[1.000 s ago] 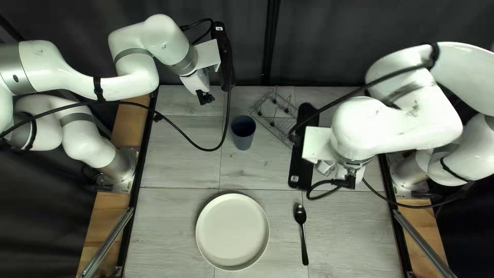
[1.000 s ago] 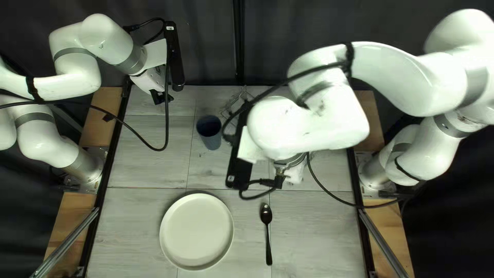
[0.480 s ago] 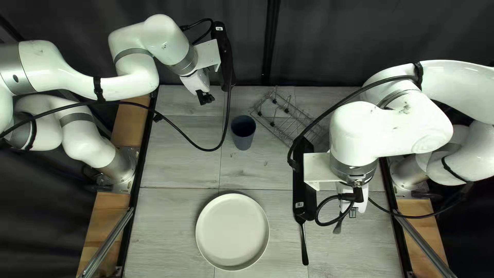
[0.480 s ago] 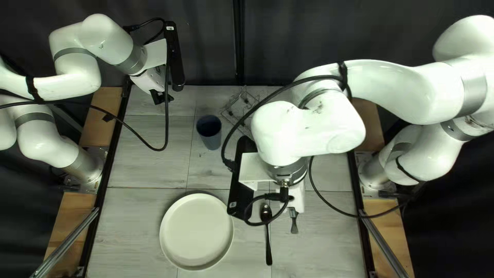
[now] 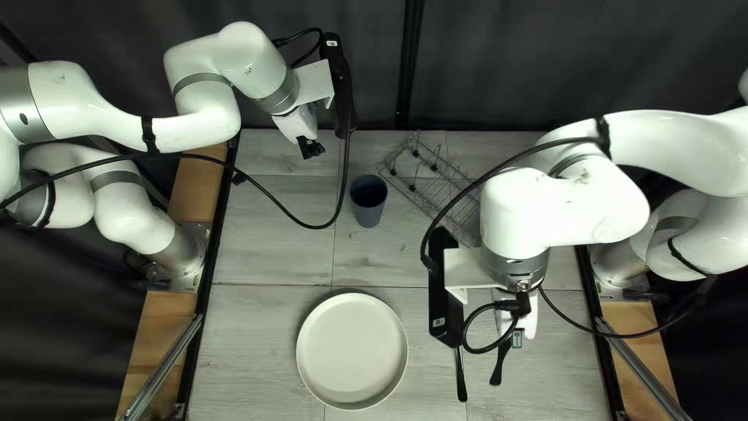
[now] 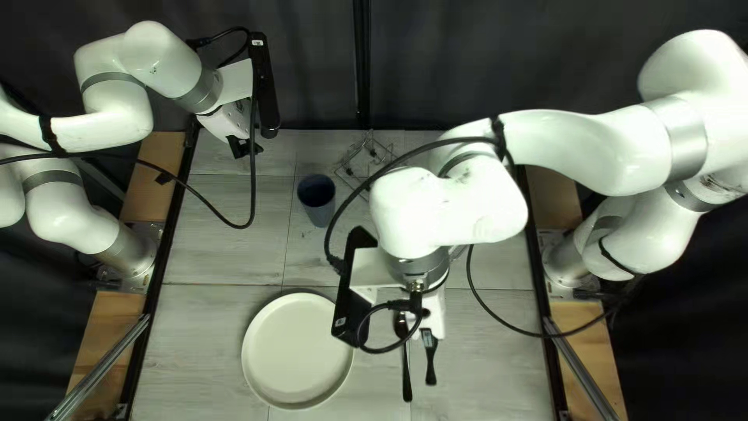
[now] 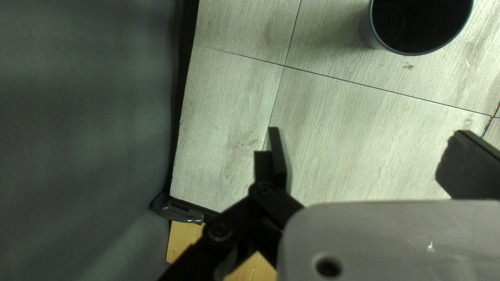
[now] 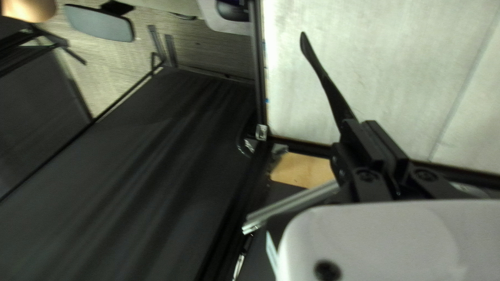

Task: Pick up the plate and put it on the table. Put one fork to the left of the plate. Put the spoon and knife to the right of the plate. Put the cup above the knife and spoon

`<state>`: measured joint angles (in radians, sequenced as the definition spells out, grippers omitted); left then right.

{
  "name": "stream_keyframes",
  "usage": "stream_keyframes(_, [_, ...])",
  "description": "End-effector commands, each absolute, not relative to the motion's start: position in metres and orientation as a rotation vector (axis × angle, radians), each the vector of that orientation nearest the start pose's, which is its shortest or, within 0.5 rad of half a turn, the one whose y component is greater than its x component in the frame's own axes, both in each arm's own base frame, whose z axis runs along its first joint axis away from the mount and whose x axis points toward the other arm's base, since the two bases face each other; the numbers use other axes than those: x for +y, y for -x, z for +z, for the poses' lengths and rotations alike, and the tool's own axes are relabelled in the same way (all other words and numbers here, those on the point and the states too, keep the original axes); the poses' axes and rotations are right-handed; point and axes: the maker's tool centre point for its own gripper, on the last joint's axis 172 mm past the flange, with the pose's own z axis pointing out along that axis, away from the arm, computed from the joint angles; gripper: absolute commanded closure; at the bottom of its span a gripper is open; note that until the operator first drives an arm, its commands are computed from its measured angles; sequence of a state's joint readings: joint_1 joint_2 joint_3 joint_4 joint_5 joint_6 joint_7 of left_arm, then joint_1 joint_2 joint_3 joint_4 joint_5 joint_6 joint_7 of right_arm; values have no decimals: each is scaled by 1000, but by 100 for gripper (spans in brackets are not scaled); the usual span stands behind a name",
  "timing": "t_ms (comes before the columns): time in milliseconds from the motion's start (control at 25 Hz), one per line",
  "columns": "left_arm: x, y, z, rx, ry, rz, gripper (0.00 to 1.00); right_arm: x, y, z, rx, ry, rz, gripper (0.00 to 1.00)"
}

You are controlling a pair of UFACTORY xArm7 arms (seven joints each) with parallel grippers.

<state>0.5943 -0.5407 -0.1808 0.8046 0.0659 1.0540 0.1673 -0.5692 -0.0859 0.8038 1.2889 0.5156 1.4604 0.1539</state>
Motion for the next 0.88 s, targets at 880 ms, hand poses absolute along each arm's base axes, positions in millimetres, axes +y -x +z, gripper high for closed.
stream_keyframes(880, [177, -354, 307, -337, 2873, -327, 0, 120, -388, 343, 361, 2736, -162, 100])
